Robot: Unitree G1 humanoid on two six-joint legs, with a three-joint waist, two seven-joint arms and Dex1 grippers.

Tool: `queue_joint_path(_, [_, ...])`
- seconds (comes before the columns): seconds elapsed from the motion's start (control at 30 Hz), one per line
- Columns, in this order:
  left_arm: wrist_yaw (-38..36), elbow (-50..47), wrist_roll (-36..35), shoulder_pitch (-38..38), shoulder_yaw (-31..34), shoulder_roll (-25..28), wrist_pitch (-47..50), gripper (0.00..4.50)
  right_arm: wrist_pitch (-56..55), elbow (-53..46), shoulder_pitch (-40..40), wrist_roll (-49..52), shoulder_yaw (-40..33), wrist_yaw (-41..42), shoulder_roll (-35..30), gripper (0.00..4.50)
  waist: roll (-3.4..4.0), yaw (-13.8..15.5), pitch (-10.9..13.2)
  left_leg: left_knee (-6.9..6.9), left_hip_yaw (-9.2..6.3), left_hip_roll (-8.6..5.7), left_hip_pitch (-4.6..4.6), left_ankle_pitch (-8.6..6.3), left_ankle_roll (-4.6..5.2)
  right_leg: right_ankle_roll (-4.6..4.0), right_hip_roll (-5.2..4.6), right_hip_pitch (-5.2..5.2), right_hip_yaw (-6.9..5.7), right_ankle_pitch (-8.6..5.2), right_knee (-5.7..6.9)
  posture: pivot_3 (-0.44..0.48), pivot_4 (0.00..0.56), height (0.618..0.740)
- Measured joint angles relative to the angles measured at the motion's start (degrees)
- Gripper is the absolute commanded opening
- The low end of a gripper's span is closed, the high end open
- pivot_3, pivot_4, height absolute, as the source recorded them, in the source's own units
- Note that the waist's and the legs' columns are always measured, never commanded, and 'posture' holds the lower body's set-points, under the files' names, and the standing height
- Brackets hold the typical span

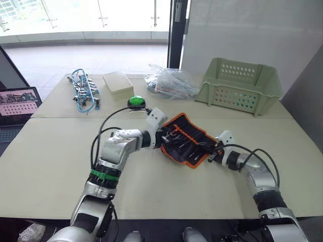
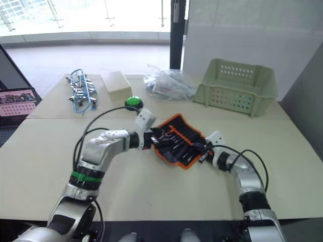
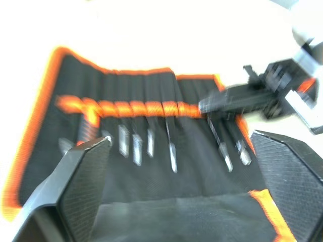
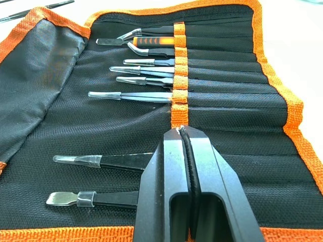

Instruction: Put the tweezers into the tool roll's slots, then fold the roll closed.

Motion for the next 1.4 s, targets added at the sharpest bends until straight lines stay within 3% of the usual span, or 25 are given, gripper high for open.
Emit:
queue_joint_path(0.17, [1.70,-7.86,-2.53,12.33,11.67,7.15,-1.56,4.48,-1.26,2.85,-1.25,-0.05,0.16,1.10,-0.23,0.00,0.01,-0.10,0.00,-0.02,0.02,0.01,0.06,0.00,0.00,0.00,-0.01,0.04,0.02,0.00,-0.02,0.000,0.150,0.740])
queue_joint_path(0.3, [0.82,-12.44,-4.22,29.99,21.93,9.51,-9.72,4.48,-2.46,6.03,-3.10,-0.16,0.43,1.96,-0.48,0.00,0.00,-0.04,-0.01,-0.05,0.08,0.04,0.11,-0.02,0.02,-0.02,-0.02,0.06,0.05,0.01,-0.06,0.000,0.150,0.740])
queue_joint_path(0.47, [0.70,-9.16,-4.35,48.87,34.17,5.43,-29.24,4.48,-4.35,9.79,-5.06,-0.65,0.66,2.65,-0.30,0.00,-0.11,0.34,-0.07,-0.07,0.11,0.05,0.19,-0.03,0.01,-0.05,-0.06,0.22,0.03,0.02,-0.17,0.000,0.150,0.740])
queue_joint_path(0.63, [1.99,-3.84,-5.13,58.47,38.76,0.22,-39.40,4.48,-5.33,11.39,-5.47,-0.73,0.69,3.23,-0.20,0.00,-0.22,0.45,-0.14,-0.07,0.11,0.06,0.22,-0.04,0.02,-0.05,-0.04,0.26,0.01,0.02,-0.18,0.000,0.150,0.740])
queue_joint_path(0.83, [4.56,-4.80,-9.53,62.91,40.29,-3.49,-42.92,4.48,-6.50,13.79,-7.01,-1.40,1.14,4.18,0.03,0.00,-0.25,0.16,-0.16,-0.07,0.13,0.10,0.26,-0.04,0.03,-0.05,0.00,0.27,0.02,0.02,-0.14,0.000,0.150,0.740])
queue_joint_path(1.1, [5.60,-5.52,-10.34,64.49,38.93,-3.24,-43.80,4.48,-7.84,16.08,-8.28,-1.92,1.22,5.45,0.08,0.00,-0.25,0.01,-0.16,-0.07,0.15,0.11,0.27,-0.04,0.03,-0.05,0.02,0.27,0.02,0.02,-0.13,0.000,0.150,0.740])
queue_joint_path(1.27, [9.94,-6.23,-13.45,59.97,38.27,-2.86,-40.69,4.48,-8.27,17.29,-8.94,-2.03,1.21,5.59,0.09,0.00,-0.27,0.09,-0.17,-0.07,0.13,0.11,0.30,-0.04,0.03,-0.05,0.02,0.30,0.02,0.02,-0.11,0.000,0.150,0.740])
queue_joint_path(1.4, [15.68,-10.93,-13.27,53.12,33.27,-0.83,-34.77,4.48,-8.32,17.65,-9.26,-2.19,1.21,5.60,0.17,0.00,-0.29,0.13,-0.18,-0.07,0.12,0.09,0.32,-0.04,0.02,-0.05,0.01,0.33,0.02,0.02,-0.10,0.000,0.150,0.740])
